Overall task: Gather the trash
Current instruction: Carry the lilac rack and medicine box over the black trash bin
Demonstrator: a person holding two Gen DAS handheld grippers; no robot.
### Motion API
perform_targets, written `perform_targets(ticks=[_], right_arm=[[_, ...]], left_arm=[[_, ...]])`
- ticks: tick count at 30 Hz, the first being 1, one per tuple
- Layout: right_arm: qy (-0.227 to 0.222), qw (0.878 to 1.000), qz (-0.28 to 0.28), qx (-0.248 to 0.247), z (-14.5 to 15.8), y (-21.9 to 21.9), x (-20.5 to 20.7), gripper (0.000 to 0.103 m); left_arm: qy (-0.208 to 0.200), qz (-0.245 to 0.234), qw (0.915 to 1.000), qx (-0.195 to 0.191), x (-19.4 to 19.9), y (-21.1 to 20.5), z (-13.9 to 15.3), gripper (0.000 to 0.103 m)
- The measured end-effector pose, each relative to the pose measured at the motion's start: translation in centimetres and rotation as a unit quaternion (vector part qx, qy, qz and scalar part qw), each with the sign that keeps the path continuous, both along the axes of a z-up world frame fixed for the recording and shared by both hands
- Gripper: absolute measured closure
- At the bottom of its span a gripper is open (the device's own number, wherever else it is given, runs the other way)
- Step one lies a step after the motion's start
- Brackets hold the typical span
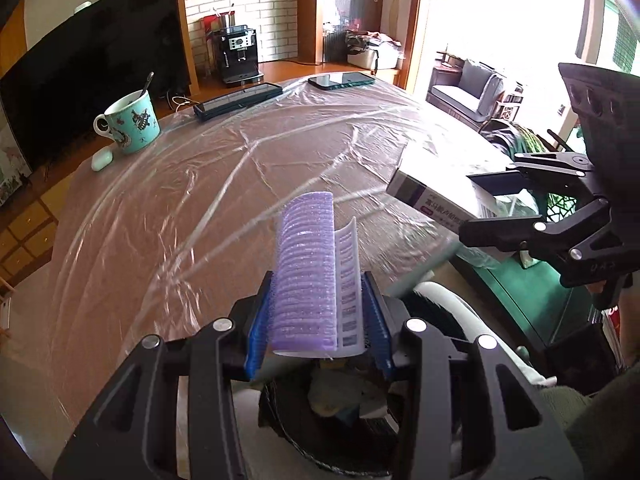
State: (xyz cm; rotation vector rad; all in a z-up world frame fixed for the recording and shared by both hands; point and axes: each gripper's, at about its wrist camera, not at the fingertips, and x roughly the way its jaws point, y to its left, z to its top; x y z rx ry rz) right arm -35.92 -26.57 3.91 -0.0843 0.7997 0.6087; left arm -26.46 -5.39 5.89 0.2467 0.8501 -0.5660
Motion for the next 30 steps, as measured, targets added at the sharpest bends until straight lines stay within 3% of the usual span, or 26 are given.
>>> perform_targets(ticks=[20,30], right_arm=[[0.019,0.999,0.041,-0.004,-2.4,0.7,-6.3,0.053],[0.056,0.997,0.039,-0.027,-5.9,1.6,-7.1,0.053]], left_arm=[[0.034,-0.018,0.9993,0.003,-5.8,1.0,-2.9,0.059],[0.06,-0.019,0.9978,0.022,-6.5,0.6,-5.8,0.059]])
